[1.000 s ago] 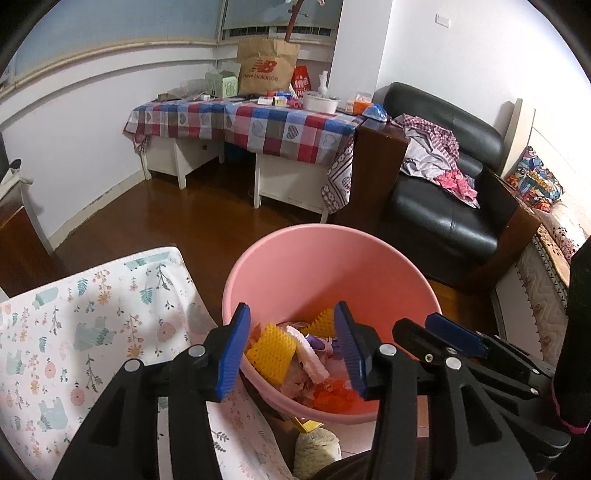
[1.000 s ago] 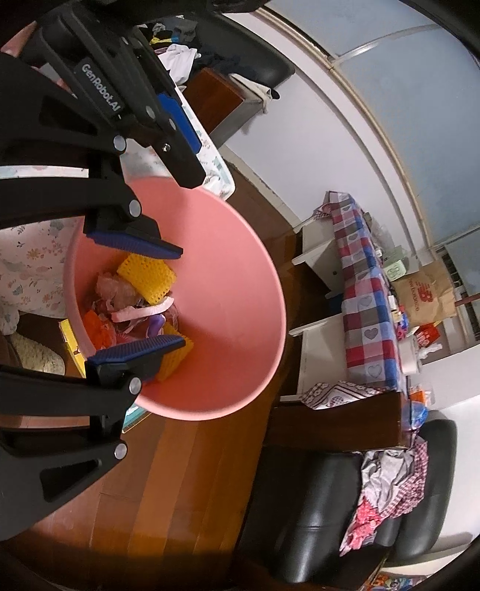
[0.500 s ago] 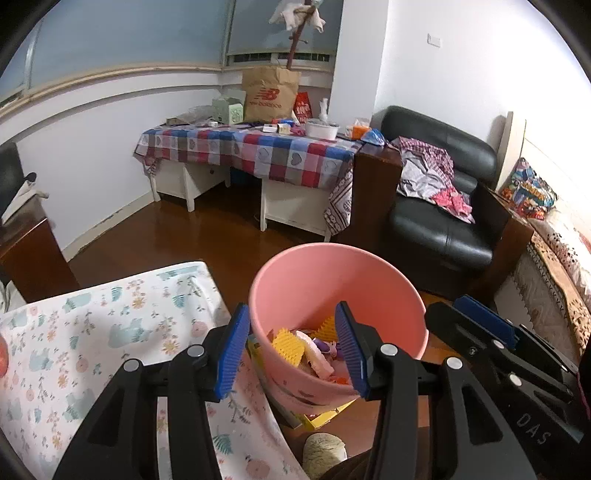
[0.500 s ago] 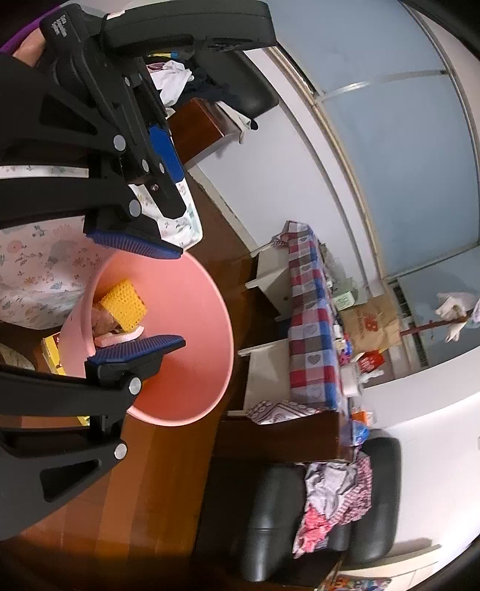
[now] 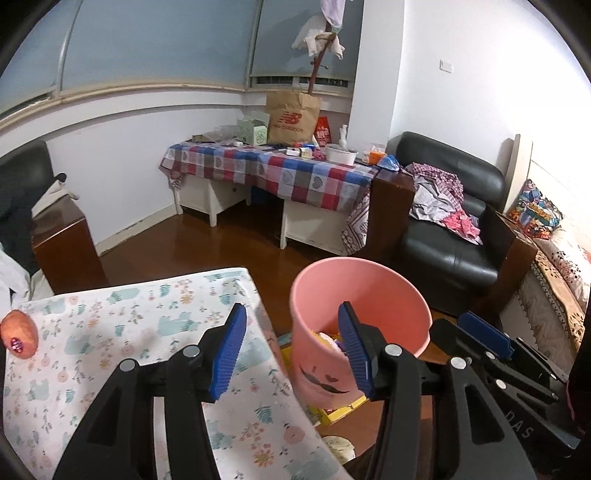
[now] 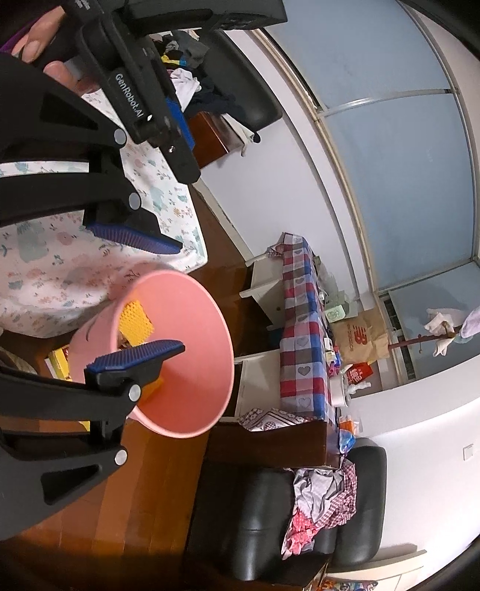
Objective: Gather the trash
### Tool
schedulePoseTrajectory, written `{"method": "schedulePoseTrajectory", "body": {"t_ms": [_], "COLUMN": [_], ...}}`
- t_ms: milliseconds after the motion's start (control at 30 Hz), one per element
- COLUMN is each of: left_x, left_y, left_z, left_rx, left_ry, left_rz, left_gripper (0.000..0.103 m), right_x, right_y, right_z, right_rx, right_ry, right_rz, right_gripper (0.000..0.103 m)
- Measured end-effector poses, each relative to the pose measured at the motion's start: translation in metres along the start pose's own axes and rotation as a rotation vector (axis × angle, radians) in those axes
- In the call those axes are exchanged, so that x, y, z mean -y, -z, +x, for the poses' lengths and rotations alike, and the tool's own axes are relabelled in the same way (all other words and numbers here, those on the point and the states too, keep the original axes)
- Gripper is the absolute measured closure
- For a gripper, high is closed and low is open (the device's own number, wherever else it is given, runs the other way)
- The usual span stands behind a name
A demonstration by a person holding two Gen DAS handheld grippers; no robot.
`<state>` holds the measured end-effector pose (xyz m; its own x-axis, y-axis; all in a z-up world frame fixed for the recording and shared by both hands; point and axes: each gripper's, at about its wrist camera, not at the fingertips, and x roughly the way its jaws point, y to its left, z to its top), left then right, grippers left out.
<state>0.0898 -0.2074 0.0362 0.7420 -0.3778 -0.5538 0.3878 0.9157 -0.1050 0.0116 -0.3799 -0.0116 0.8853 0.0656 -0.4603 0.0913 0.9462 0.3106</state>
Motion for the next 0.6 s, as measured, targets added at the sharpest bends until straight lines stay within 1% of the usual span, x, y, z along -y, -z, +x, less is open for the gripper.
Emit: {"method": "schedulePoseTrajectory", "body": {"t_ms": [267, 600], "left_x": [-0.018, -0.037], "left_y": [0.013, 0.030], "left_z": [-0.030, -0.055], "left_rx": [0.024, 0.042], "left_ry": [-0.012, -0.034], "left_rz": [-0.033, -0.063], "left_gripper": [0.052, 0.052], "right_x": [-0.029, -0.051], "right_y": [0.013, 0.026], "right_z": [-0.011, -0.019], "right_rx": [0.009, 0.021], "right_ry": [-0.016, -0.020], "right_rz": [-0.052, -0.048], "right_gripper": [0.054, 0.054]}}
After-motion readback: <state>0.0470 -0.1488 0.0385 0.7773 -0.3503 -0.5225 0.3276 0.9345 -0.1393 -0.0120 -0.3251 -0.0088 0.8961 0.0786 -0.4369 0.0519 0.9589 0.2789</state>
